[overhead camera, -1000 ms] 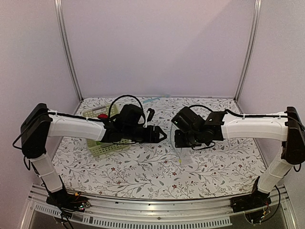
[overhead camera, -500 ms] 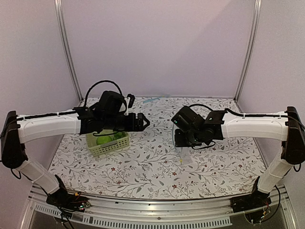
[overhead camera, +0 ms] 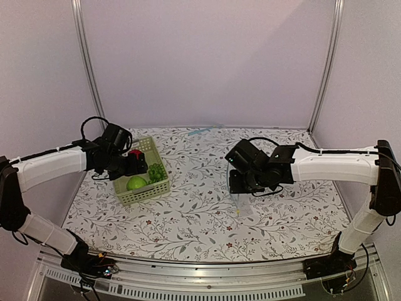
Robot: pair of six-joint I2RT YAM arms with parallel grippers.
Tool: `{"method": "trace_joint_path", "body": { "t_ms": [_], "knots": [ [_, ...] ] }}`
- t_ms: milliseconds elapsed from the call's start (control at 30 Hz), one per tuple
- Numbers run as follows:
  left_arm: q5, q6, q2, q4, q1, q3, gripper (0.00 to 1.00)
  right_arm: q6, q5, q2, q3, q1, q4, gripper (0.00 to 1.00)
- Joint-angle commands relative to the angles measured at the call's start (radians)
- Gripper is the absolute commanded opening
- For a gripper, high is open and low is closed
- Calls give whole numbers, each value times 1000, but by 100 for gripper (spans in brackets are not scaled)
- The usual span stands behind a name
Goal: Place the food in the zip-top bag and seal the zipper
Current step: Pick up the fake fruit from the bin.
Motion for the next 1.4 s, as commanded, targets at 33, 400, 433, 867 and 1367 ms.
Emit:
{"method": "trace_joint_path", "body": {
  "t_ms": [33,400,433,867,1367],
  "knots": [
    [2,-27,-6,-34,30,-78,99,-6,-11,15,24,-3,12,0],
    [52,16,83,79,65,-117,95,-4,-14,7,20,-3,13,0],
    [54,21,98,79,68,-109,92,-4,-14,6,20,-2,14,0],
    [60,-1,123,93,72,-125,50,-20,-38,-17,20,-2,31,0],
    [321,-13,-240,310,-107,-46,48,-125,-189,-64,4,-2,150,0]
  ]
}}
